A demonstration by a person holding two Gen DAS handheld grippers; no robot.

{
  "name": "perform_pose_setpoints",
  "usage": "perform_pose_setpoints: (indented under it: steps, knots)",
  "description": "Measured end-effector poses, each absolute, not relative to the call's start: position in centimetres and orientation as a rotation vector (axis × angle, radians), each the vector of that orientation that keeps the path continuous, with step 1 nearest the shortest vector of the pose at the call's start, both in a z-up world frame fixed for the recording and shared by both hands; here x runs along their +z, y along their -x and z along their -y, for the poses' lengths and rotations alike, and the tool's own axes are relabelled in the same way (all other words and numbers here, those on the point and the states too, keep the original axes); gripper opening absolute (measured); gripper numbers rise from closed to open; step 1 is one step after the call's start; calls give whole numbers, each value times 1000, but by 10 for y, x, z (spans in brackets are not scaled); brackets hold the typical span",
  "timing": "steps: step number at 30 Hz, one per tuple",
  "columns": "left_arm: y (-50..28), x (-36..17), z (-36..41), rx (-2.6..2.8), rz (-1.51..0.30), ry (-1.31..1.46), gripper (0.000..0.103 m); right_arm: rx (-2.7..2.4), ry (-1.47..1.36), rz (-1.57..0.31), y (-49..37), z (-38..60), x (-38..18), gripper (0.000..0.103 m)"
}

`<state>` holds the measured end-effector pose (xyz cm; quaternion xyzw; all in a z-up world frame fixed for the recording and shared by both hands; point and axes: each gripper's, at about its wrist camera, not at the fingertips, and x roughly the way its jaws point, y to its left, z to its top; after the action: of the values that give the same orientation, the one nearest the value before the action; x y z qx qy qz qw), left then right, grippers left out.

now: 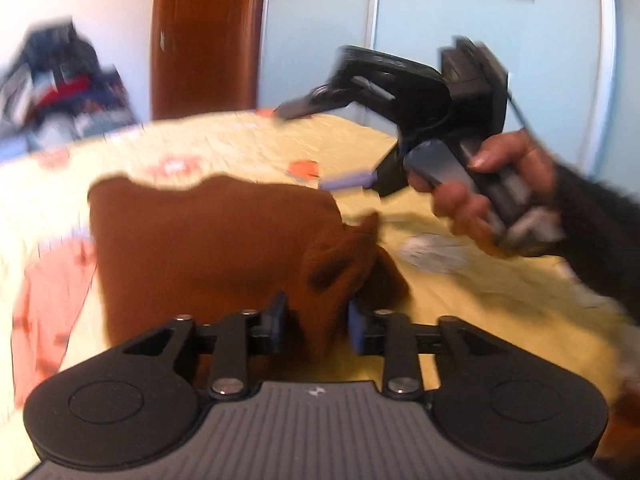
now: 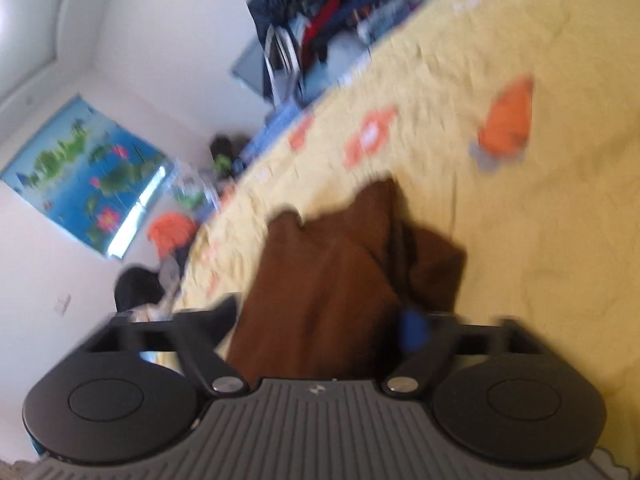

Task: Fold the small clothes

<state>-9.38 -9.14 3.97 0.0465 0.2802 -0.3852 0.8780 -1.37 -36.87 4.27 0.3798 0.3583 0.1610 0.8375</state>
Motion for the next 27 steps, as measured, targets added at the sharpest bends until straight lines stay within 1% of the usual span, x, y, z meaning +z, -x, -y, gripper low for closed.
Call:
perform_pose_setpoints:
  steps: [1,2,3,5,7,10,12,13,14,15,16,17,18,20,25,27]
  knots:
    - [92,43,75,-816,-599,-51,54,324,-790,-709,16,372,51,103]
    - [89,47,56,-807,-610,2,74,318,-786,-710,13,376,54,103]
    - [87,50,40,-780,-607,61,84,309,-789,-739,8,380,52,103]
    - [64,55,10,-694,-611,195,84,269,-751,-822,-3,380,41,103]
    - [27,56,-15,-591,-645,361,84,239,-699,-896,-14,374,25,100]
    - [-34,42,-31,-550,-692,591,84,288,-716,-896,-21,362,15,100]
    - [-77,27,-28,-558,-774,705,83,305,-715,-898,-27,353,14,100]
    - [-94,19,-24,-577,-814,751,83,316,-715,-895,-30,350,14,97]
    - [-111,11,-19,-576,-856,789,83,319,-718,-895,-32,349,14,91]
    - [-124,3,-15,-573,-893,807,81,319,-726,-896,-35,349,13,86]
    - [-134,-3,-9,-575,-916,813,75,323,-742,-905,-37,349,11,69]
    - [-140,-9,-2,-570,-925,801,43,327,-755,-923,-40,349,8,50]
    - [-140,-11,3,-546,-941,765,14,324,-757,-934,-42,348,4,45]
    - [-145,-8,9,-513,-932,706,13,336,-752,-913,-41,346,2,37]
    - [-126,47,-1,-515,-716,523,12,409,-698,-792,-45,332,23,34]
    - [-139,59,-7,-489,-694,502,12,442,-694,-752,-57,327,29,34]
